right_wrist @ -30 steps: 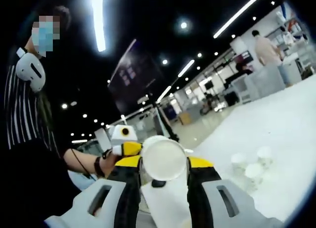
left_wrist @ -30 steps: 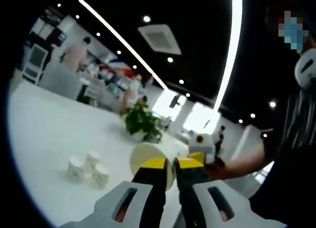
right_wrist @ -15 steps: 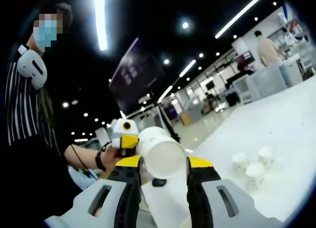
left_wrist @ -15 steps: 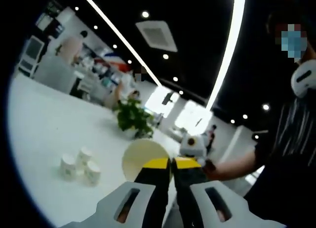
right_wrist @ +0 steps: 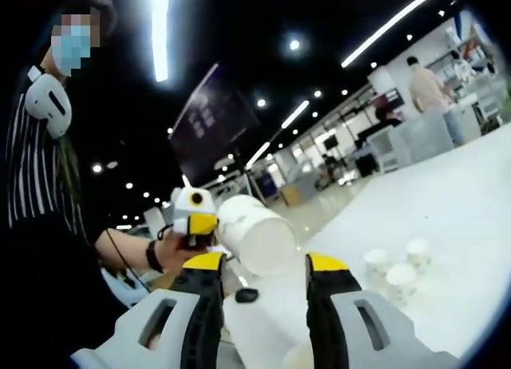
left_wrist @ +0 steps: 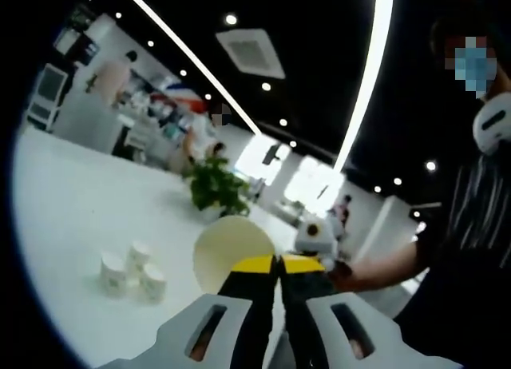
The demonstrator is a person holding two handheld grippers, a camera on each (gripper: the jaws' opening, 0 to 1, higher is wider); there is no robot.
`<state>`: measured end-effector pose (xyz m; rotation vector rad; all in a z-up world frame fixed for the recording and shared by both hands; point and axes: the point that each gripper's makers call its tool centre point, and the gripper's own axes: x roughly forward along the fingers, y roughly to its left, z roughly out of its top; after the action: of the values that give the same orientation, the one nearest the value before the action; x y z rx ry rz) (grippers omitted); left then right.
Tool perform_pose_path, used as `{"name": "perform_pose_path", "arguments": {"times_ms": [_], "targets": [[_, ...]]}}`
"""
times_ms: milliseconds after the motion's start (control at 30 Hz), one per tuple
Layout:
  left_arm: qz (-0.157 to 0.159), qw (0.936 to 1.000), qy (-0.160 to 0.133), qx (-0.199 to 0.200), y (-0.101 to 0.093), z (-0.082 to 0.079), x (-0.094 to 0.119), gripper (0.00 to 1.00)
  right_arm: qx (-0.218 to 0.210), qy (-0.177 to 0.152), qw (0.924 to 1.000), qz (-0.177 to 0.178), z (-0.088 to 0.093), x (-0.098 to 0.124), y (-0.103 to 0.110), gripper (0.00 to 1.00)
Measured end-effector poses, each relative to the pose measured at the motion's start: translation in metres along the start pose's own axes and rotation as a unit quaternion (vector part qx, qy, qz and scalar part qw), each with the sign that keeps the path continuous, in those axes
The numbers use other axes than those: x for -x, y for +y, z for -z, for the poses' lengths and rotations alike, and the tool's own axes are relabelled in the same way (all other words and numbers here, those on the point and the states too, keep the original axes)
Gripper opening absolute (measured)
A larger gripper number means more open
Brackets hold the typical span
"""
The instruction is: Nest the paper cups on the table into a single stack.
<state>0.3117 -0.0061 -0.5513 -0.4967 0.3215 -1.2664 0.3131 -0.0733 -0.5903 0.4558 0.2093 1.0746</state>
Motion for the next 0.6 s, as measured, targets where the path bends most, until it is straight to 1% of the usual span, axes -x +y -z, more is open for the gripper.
{"name": "perform_pose_path", "arguments": {"times_ms": [100,233,400,500,533,567,600], "targets": [[-0.001,1.0000,0.008,-0.003,0.001,0.001,-0.001,0.00,0.021,0.011,0.9995,0.021,0.003,0.004,-0.006,0.40],[-0.001,0.9999,0.016,-0.007,0.000,0.001,-0.001,0.00,0.033,0.016,0.9983,0.044,0.006,0.013,-0.012,0.45],[-0.003,0.9995,0.030,-0.013,0.001,0.004,-0.003,0.00,0.057,0.020,0.9958,0.069,0.009,0.024,-0.022,0.47],[-0.004,0.9991,0.039,-0.016,0.000,0.007,-0.002,0.00,0.055,0.016,0.9937,0.096,0.009,0.032,-0.032,0.50],[-0.004,0.9990,0.041,-0.016,0.001,0.008,-0.002,0.00,0.055,0.017,0.9929,0.104,0.010,0.034,-0.035,0.52],[-0.006,0.9988,0.045,-0.017,0.001,0.010,-0.001,0.00,0.058,0.025,0.9913,0.115,0.013,0.037,-0.040,0.54],[-0.007,0.9987,0.048,-0.018,0.002,0.011,-0.001,0.00,0.058,0.026,0.9911,0.117,0.014,0.038,-0.041,0.56]]}}
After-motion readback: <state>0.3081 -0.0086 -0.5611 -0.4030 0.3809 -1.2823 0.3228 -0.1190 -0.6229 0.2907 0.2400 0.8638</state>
